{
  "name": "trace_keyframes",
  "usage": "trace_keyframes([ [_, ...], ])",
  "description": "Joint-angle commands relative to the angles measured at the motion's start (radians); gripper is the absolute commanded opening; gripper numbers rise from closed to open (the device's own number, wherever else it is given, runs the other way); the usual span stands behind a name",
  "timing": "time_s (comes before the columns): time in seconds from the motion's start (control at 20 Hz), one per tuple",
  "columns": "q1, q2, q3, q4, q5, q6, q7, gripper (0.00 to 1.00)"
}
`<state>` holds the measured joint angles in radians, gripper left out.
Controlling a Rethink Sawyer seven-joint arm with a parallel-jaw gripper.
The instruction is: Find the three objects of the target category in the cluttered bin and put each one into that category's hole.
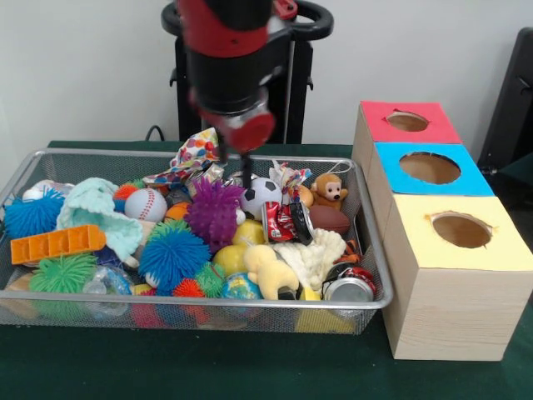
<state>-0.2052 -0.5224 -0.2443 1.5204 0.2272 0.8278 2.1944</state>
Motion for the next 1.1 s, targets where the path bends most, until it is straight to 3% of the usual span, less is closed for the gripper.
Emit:
trace_keyframes([
  [0.05, -0.113, 0.095, 0.182, -0.008, -0.126, -0.131, -0.229, 1.0],
  [0.4, -0.2, 0.15, 0.264, -0.07, -0.224, -0.157, -0.257, 1.0],
  [0.75, -0.268, 0.225, 0.345, -0.219, -0.345, -0.138, -0.318, 1.0],
  [1.1, -0.302, 0.209, 0.385, -0.299, -0.456, -0.071, -0.347, 1.0],
])
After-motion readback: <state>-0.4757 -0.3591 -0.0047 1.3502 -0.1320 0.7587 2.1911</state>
